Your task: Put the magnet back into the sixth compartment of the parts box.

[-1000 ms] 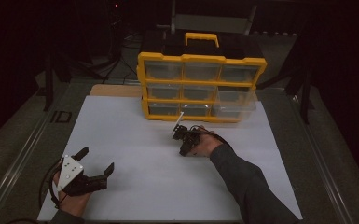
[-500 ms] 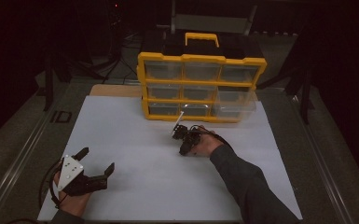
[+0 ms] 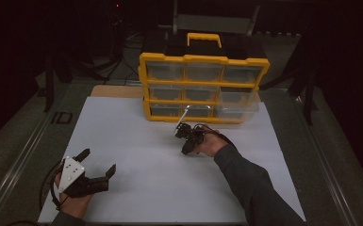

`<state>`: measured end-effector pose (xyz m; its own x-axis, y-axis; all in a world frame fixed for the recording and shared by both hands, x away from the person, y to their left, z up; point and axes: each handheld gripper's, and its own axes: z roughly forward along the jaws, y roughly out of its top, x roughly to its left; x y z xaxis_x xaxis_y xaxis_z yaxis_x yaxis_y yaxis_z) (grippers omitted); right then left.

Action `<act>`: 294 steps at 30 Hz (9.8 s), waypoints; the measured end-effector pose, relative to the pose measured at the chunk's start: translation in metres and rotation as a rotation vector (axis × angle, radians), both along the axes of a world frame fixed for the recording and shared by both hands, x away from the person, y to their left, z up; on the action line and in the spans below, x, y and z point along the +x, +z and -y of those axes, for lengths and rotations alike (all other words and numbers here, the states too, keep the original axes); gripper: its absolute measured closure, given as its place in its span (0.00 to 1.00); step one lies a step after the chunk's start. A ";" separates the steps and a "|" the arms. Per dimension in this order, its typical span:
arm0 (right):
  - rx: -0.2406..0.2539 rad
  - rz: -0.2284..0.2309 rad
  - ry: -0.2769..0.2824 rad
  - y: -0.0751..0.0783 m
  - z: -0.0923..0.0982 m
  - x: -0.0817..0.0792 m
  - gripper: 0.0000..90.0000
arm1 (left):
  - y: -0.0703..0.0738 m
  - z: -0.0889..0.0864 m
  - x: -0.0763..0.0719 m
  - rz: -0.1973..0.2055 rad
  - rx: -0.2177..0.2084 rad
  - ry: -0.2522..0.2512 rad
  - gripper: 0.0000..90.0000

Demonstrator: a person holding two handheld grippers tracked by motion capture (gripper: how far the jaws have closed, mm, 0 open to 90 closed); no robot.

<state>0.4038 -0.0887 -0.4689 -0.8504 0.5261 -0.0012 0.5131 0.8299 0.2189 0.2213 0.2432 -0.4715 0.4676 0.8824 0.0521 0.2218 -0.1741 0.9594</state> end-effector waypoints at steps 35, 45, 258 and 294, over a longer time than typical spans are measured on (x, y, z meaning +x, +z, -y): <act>0.034 0.024 0.007 0.030 -0.003 -0.003 0.70 | 0.000 -0.001 0.000 0.004 -0.004 0.003 0.00; 0.050 0.041 0.016 0.042 -0.006 -0.002 0.70 | 0.000 -0.001 0.000 0.003 -0.004 0.002 0.00; 0.070 0.166 -0.503 0.168 0.155 0.062 0.70 | -0.001 0.001 0.001 0.000 -0.002 0.002 0.00; 0.107 0.228 -0.431 0.179 0.147 0.036 0.20 | 0.000 -0.001 0.000 0.002 -0.007 0.006 0.00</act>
